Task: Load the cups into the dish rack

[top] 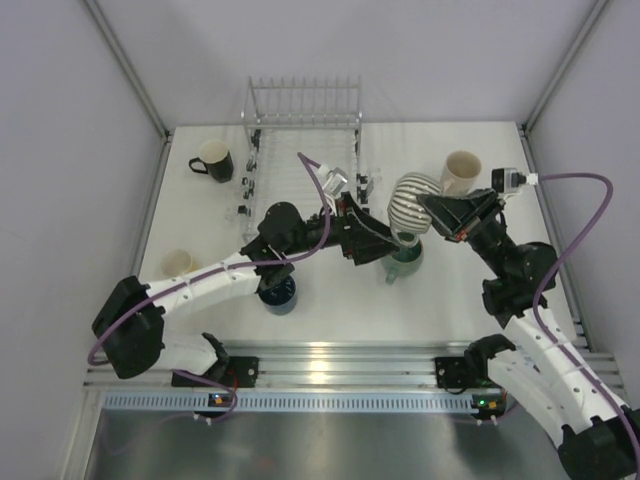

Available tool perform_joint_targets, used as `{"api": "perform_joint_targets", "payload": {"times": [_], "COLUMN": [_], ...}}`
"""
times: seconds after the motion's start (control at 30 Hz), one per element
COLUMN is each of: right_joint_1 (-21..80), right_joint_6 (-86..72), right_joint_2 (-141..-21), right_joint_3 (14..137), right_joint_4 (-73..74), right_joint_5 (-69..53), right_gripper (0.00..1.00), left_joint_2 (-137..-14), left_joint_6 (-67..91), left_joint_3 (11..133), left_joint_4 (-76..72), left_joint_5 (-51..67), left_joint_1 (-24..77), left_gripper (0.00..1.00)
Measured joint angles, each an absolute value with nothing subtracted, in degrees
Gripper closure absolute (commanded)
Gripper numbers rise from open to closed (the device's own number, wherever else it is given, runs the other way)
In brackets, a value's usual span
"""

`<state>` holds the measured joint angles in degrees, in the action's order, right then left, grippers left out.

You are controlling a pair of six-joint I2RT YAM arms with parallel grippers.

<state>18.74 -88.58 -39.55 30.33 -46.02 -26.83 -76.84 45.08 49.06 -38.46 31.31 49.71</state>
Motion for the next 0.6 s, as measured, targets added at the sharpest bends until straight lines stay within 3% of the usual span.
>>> {"api": "perform_joint_targets", "payload": {"times": [0.43, 0.57, 0.6], "right_joint_1": [21.28, 22.81, 23.18], "right_joint_6": [-92.12, -91.53, -91.24], "right_joint_2": [-49.34, -50.17, -49.87], "right_joint_3": [26.98, 26.98, 26.98], "right_joint_4": [-62.72, -64.4, -64.51], "right_joint_5": [-25.87, -25.3, -25.12], "right_gripper": [1.0, 1.0, 1.0], "left_joint_2": [-83.26, -84.47, -84.6], "left_joint_6": [51.62, 53.12, 53.43], "left_joint_3": [51.22, 51.16, 51.11], "left_joint_4": [-51.64, -52.97, -53.17], "left_joint_5": [36.23, 36.38, 36.34], "left_joint_1": [50.59, 51.09, 51.05], "left_gripper": [0.32, 0.53, 0.66]}}
